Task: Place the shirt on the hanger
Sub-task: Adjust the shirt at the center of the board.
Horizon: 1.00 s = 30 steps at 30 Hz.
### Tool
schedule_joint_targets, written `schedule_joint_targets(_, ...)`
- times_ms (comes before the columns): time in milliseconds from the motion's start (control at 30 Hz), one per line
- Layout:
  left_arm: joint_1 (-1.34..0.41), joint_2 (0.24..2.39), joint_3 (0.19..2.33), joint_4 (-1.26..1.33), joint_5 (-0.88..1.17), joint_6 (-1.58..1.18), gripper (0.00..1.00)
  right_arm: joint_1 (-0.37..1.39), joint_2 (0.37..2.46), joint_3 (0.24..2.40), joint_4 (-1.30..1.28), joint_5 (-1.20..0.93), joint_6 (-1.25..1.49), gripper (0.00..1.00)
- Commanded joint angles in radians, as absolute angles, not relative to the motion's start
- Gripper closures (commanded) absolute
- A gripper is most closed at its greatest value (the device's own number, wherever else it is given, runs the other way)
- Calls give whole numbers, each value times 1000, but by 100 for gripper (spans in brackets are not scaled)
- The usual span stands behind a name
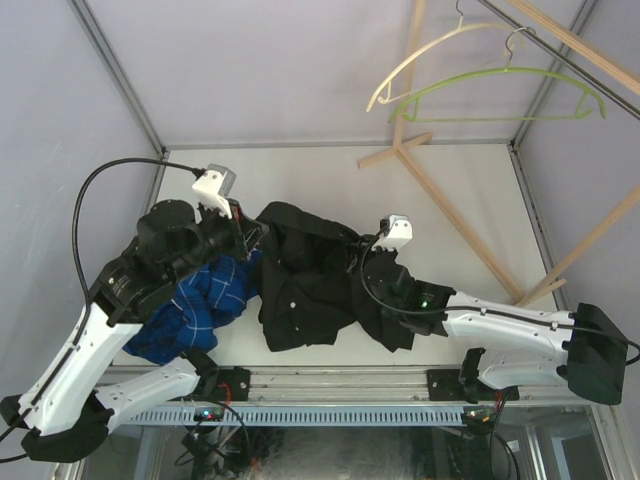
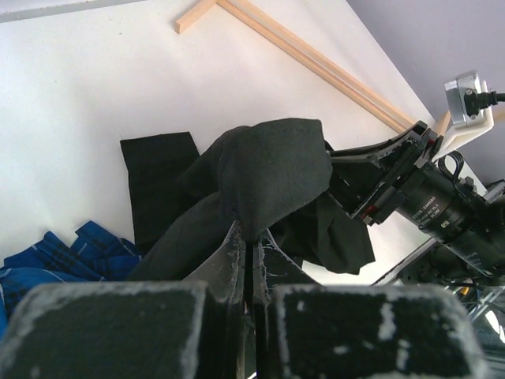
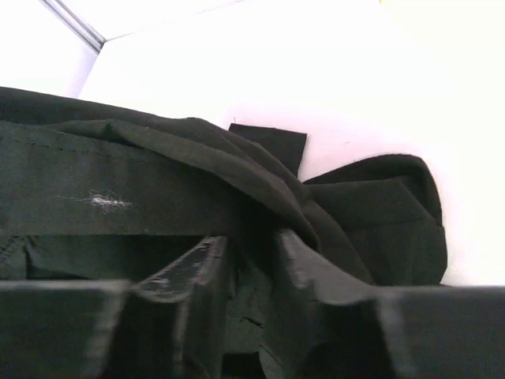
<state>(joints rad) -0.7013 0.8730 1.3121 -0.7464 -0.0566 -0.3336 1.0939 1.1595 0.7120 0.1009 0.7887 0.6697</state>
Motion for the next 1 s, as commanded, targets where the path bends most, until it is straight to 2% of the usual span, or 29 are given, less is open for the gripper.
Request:
schedule_joint_targets(0, -704, 853, 1342, -703, -50, -350, 100, 1103, 1109, 751, 108, 805, 583, 82)
schedule_joint_targets(133, -704, 852, 1325, -697, -32, -340, 100, 1110, 1017, 812, 45, 786, 481, 100)
schedule_joint_targets(267, -704, 867, 1309, -702, 3, -326, 100, 1073, 973, 1033, -192, 675, 441, 100)
schedule_joint_targets(433, -706, 911, 1295, -708, 101, -328, 100, 989, 1019, 1355, -462, 400, 431, 100)
schedule_joint_targets(633, -707, 887, 1301, -696, 92, -328, 100, 943, 1230, 1816, -820, 206, 368, 100)
schedule_joint_targets(767, -707, 867, 1320, -689, 80, -325, 100, 922, 1388, 2120, -958, 153, 322, 100)
schedule_joint_targets(867, -707, 856, 1341, -683, 80, -328, 100, 923, 1539, 2454, -1063, 94, 307, 100)
schedule_joint_targets(933, -707, 840, 1351, -669, 83, -331, 100, 921, 1631, 2675, -1103, 12, 323, 100)
schedule_joint_targets(967, -708, 831, 1356, -663, 89, -331, 100, 917, 1656, 2710, -1098, -38, 343, 100)
